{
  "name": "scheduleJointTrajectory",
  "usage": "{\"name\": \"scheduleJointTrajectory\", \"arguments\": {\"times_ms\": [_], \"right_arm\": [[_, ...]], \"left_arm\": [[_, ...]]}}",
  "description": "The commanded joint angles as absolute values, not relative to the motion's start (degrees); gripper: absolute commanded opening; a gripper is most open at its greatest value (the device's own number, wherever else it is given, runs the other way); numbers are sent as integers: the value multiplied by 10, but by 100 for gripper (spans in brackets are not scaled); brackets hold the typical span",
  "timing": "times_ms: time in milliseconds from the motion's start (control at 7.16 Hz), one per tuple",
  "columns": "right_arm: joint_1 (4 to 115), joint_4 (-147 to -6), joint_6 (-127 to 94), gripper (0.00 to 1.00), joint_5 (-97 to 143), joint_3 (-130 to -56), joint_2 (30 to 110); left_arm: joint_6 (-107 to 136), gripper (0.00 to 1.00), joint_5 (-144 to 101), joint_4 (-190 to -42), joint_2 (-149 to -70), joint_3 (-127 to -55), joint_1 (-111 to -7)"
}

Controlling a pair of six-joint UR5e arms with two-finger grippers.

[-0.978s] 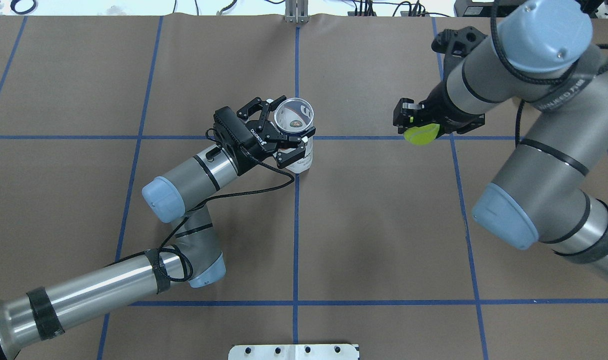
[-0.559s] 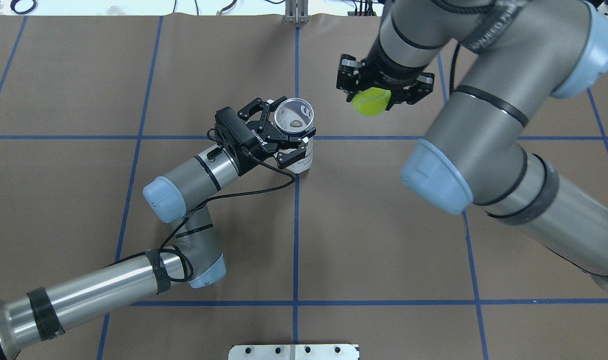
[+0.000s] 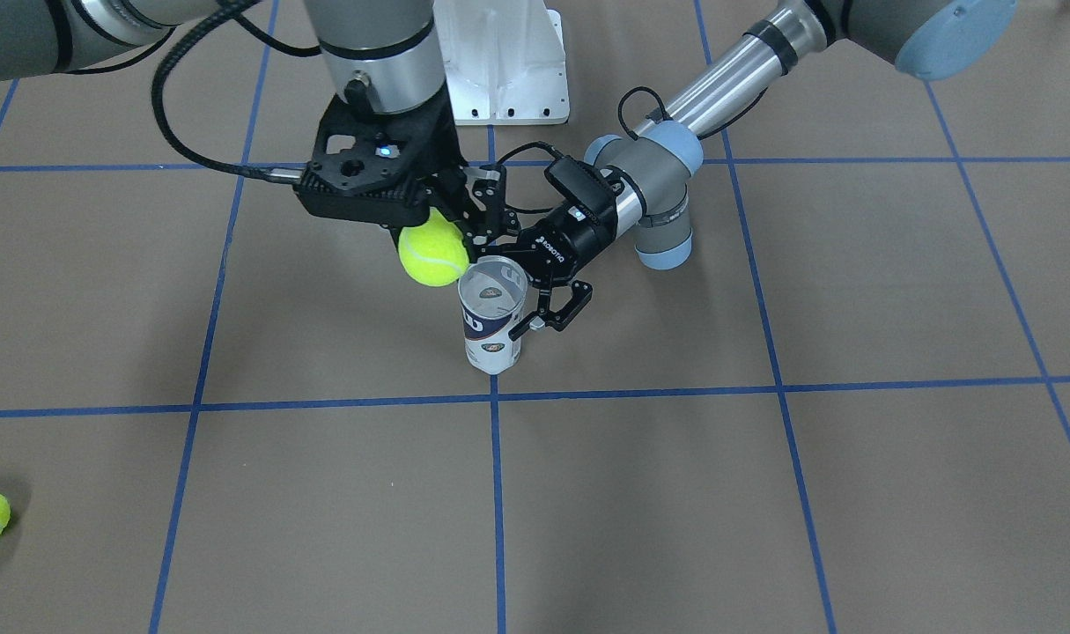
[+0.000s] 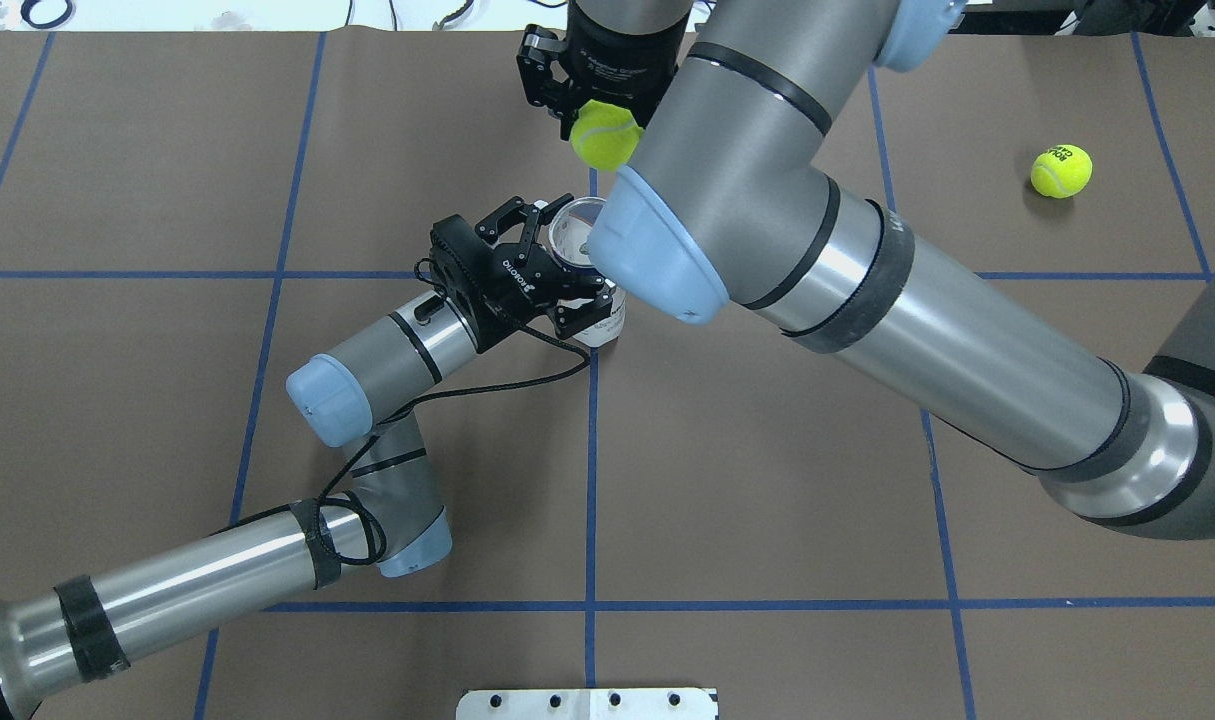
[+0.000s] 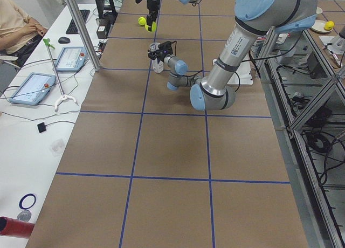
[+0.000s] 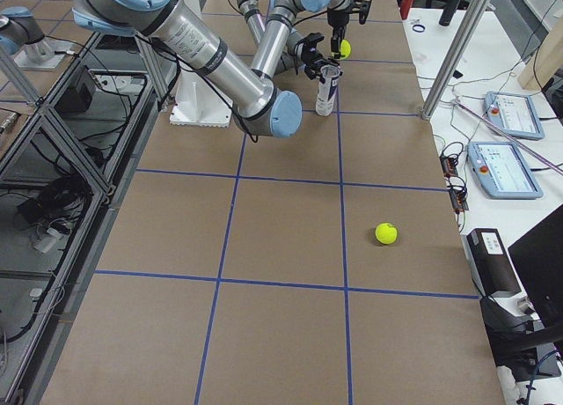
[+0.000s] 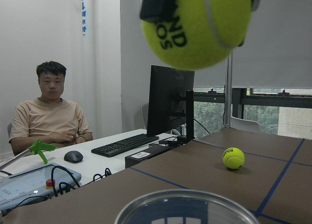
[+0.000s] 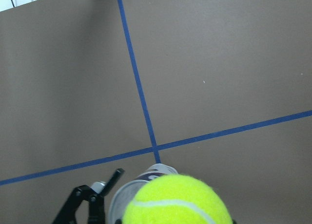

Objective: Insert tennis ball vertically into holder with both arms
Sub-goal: 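Carry the ball with the right gripper over the tube's open top, then lower the ball into the tube and open the right gripper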

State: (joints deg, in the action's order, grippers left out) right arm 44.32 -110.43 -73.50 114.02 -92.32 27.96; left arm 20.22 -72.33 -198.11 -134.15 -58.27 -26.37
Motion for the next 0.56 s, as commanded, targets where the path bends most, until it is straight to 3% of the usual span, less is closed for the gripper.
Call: {"name": "scheduleJointTrajectory", "arguments": {"times_ms": [0,140,419], "right_arm": [[428,-1104,-738,50,1139,-914,271],[427,-1104,-738,57,1139,-916,271],[427,-1104,-738,98,1136,-916,271]], "left_arm": [[202,99,-723,-1981,-1342,-583,-264],[202,99,-723,-1981,-1342,-583,-264],[202,99,-723,-1981,-1342,-583,-264]]}}
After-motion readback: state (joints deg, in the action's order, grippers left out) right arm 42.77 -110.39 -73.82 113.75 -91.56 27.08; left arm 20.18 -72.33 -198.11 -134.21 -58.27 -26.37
